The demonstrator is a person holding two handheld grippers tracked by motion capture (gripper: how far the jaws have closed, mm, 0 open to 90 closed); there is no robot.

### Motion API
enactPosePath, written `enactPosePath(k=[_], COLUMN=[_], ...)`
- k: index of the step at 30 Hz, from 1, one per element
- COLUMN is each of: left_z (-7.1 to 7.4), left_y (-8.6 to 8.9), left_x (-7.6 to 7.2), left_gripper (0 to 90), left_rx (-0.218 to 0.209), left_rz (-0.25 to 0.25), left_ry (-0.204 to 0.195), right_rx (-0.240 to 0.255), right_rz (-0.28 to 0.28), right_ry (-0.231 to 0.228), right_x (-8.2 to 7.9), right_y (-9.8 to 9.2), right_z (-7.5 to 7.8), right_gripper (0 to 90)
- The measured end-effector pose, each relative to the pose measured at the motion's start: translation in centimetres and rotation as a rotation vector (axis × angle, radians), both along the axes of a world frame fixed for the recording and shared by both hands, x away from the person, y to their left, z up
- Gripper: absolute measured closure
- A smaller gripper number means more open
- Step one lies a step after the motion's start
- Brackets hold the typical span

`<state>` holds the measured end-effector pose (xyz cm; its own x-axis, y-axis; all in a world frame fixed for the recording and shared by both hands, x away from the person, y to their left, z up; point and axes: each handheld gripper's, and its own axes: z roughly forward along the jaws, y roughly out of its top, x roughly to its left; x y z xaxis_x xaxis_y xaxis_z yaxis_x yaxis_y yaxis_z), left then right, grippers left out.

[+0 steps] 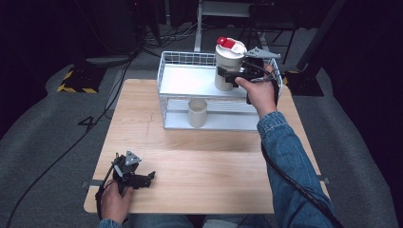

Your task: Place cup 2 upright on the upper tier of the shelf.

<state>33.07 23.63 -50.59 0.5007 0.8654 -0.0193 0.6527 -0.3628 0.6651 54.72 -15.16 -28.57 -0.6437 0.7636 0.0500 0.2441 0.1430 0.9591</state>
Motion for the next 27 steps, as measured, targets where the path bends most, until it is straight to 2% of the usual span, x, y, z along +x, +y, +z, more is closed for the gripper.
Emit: enactPosePath(k=[17,23,27], left_z=[-0.01,-0.01,0.00], left_y=[-0.01,-0.01,-0.04], left_x=[0.00,0.00,0.00], left_gripper=[0.0,0.0,0.0], left_rx=[-0.002,-0.003,-0.004], left_rz=[0.000,0.000,0.003], left_ry=[0.001,0.001,0.003], right_rx=[-0.001,-0.023,-0.064], right_rz=[-0.008,-0.023,-0.022], right_ry=[0.001,0.017,0.041], right_x=[-0.15,-0.29,-0.69], right_y=[-0.09,0.06,-0.26], right_z=[0.03,0.36,0.81], right_gripper=[12.9,12.8,13.2])
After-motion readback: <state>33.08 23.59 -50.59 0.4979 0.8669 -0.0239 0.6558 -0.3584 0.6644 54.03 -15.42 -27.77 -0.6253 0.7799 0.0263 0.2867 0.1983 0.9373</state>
